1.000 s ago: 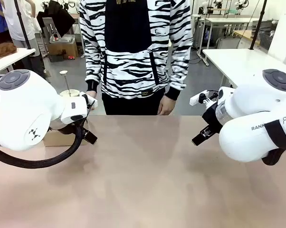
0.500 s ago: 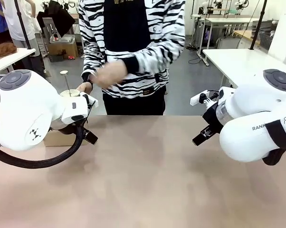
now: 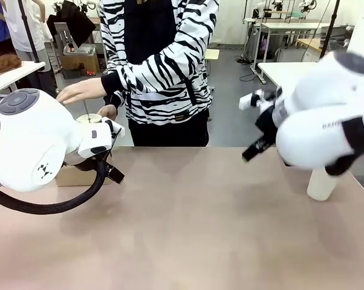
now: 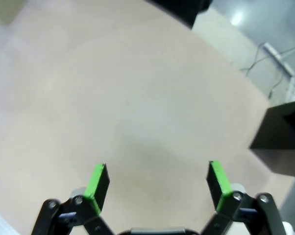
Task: Pour a drink into a cup and package it in a carrier.
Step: Pick up the 600 ml Paper Cup and place it in the middle top area of the table.
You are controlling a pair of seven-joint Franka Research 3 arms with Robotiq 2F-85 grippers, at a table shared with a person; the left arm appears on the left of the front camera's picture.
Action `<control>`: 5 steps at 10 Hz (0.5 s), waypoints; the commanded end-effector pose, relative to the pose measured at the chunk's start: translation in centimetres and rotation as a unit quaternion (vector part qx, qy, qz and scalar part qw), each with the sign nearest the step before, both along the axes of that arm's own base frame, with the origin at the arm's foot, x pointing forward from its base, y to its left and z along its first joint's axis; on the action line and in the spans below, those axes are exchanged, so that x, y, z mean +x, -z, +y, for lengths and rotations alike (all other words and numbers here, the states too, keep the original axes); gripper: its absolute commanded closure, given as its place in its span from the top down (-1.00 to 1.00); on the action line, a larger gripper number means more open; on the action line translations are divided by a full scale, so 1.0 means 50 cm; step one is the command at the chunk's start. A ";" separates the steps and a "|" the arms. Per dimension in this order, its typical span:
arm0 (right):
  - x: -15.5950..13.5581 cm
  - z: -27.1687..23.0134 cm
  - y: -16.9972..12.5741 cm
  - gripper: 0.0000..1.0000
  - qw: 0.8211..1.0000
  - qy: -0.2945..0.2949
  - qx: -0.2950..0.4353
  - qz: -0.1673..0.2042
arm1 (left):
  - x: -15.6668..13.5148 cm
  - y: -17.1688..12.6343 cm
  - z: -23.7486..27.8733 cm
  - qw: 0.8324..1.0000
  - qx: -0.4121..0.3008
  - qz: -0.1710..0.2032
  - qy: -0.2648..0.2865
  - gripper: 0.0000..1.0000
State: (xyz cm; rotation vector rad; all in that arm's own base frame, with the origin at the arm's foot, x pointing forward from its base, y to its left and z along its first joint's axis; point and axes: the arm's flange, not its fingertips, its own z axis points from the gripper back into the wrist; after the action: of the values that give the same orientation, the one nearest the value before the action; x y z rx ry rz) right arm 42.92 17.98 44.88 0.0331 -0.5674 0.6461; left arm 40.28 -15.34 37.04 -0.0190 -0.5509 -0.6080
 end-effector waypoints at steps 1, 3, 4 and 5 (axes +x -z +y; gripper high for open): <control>0.044 -0.042 -0.104 1.00 0.999 -0.018 0.021 0.019 | 0.001 0.000 0.002 1.000 -0.001 0.000 -0.001 1.00; 0.069 -0.156 -0.198 1.00 0.996 -0.061 0.056 0.041 | 0.001 0.000 0.002 1.000 -0.001 0.000 -0.001 1.00; 0.078 -0.219 -0.239 1.00 0.990 -0.089 0.088 0.063 | 0.001 0.000 0.002 1.000 -0.001 0.000 -0.001 1.00; 0.086 -0.299 -0.279 1.00 0.977 -0.151 0.122 0.090 | 0.001 0.000 0.002 1.000 -0.001 0.000 -0.001 1.00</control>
State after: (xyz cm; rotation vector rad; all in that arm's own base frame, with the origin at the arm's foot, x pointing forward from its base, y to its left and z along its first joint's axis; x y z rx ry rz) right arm 45.82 6.49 57.72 0.2976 -0.5507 0.7742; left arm 40.30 -15.31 37.04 -0.0186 -0.5509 -0.6074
